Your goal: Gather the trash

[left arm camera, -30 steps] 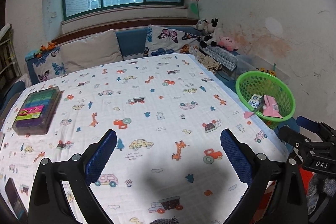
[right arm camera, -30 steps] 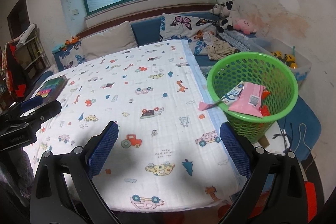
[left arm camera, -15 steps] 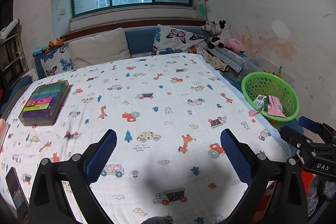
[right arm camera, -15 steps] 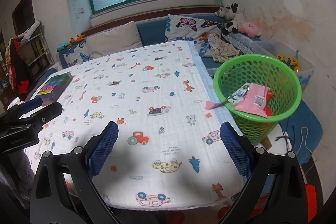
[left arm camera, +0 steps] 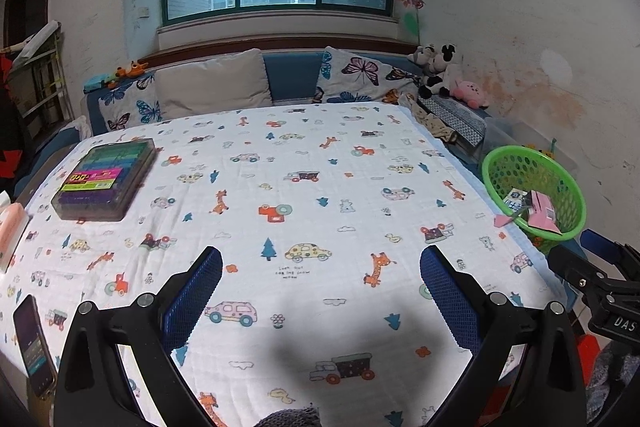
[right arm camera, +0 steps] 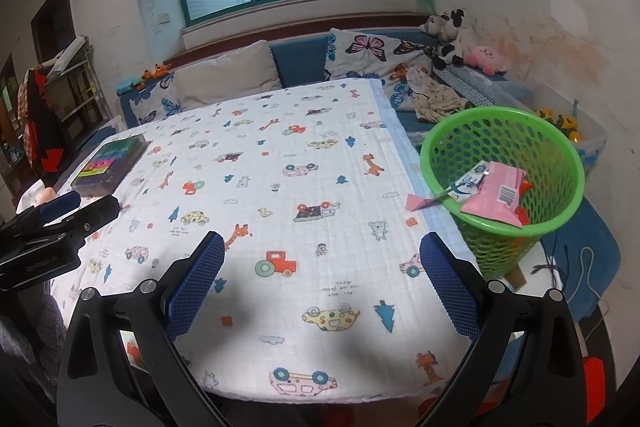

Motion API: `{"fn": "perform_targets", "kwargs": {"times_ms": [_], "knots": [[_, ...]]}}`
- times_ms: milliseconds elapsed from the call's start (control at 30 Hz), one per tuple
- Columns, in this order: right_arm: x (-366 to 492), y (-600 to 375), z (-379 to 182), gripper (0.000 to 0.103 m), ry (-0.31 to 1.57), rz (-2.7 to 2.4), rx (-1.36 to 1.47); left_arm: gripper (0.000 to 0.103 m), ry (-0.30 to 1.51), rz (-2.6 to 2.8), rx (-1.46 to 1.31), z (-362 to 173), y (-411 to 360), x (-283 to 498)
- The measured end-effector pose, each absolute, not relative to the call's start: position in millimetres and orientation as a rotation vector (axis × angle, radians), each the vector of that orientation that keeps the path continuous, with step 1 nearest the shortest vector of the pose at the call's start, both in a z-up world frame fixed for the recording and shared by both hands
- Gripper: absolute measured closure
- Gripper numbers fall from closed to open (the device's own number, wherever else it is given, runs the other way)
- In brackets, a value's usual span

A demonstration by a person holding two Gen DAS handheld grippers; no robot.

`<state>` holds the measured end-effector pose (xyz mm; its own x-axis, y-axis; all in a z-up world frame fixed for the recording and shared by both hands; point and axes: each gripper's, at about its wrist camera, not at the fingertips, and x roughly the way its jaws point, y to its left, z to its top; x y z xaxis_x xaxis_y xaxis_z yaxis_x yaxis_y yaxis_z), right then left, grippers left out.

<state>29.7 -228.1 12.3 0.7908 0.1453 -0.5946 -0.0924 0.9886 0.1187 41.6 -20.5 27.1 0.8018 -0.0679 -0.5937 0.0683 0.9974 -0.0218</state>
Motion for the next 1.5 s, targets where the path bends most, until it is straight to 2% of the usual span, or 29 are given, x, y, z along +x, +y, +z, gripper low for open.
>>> {"fn": "perform_targets", "kwargs": {"times_ms": [1500], "knots": [[30.3, -224.7, 8.8, 0.004, 0.648, 0.117, 0.076, 0.007, 0.647, -0.041, -0.021, 20.2, -7.5, 38.8]]}}
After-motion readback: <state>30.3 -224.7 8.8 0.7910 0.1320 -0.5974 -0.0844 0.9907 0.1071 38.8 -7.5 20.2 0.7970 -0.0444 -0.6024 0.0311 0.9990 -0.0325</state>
